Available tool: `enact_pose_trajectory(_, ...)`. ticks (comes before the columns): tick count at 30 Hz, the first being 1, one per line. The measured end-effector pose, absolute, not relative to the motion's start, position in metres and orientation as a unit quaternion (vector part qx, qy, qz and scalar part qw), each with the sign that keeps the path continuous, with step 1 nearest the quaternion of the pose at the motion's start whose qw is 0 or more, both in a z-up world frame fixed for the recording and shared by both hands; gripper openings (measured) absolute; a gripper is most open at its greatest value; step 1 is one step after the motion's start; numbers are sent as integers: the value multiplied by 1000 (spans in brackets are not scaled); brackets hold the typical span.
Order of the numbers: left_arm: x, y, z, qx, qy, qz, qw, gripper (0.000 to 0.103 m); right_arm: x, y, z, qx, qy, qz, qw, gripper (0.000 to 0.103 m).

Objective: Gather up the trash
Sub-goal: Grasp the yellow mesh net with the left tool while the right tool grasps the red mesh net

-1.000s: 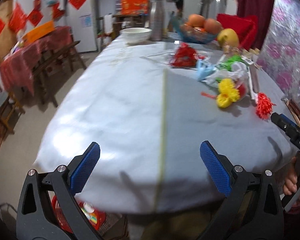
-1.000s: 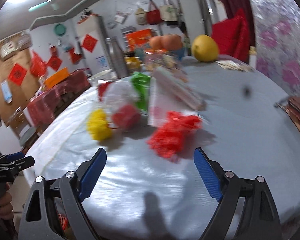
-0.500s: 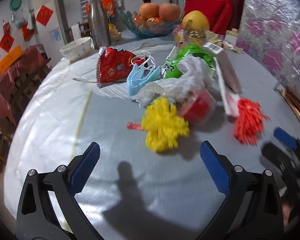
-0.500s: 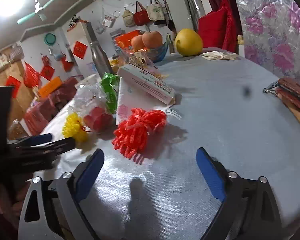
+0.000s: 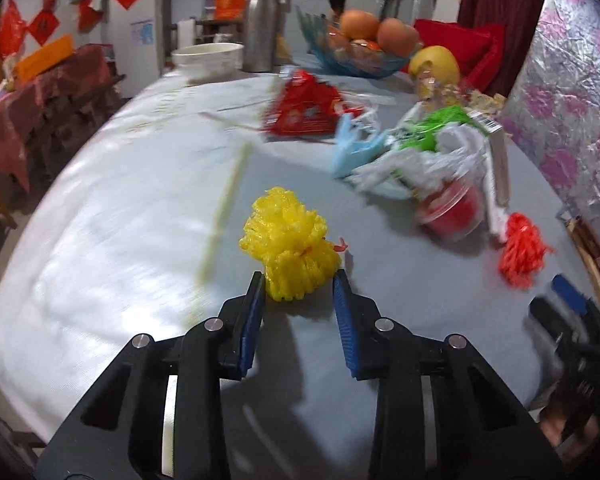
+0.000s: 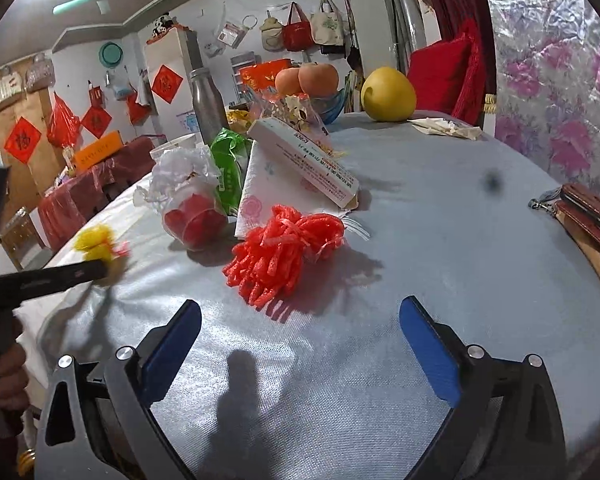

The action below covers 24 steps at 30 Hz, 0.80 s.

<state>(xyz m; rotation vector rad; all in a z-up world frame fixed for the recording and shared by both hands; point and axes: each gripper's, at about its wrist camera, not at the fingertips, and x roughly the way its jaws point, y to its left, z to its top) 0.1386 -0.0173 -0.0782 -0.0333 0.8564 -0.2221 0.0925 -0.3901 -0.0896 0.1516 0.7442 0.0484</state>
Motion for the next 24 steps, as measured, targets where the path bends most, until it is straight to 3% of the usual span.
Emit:
enact_pose_trajectory(7, 129, -4, -81, -20, 401, -100, 911, 39, 91, -391, -91, 80, 359, 21, 930, 98)
enact_pose_trajectory(9, 130, -5, -81, -17, 398, -99, 912, 47, 92, -397, -89, 105, 359, 26, 927, 98)
enact_pose_trajectory(11, 131, -6, -81, -16, 395, -92, 914, 66, 98, -402, -87, 127, 362, 31, 923, 95)
enact_pose_trajectory(13, 133, -7, -79, -14, 389, -83, 917, 69, 106, -405, -87, 137, 368, 31, 919, 87)
enact_pose_trajectory(18, 142, -7, -76, -14, 386, -75, 919, 67, 128, -401, -87, 161, 387, 60, 906, 58)
enact_pose_trajectory(22, 143, -7, -76, -13, 389, -84, 917, 36, 133, -394, -91, 152, 400, 70, 901, 28)
enact_pose_trajectory(24, 137, -4, -72, -17, 381, -87, 920, 36, 130, -395, -92, 157, 395, 71, 902, 25)
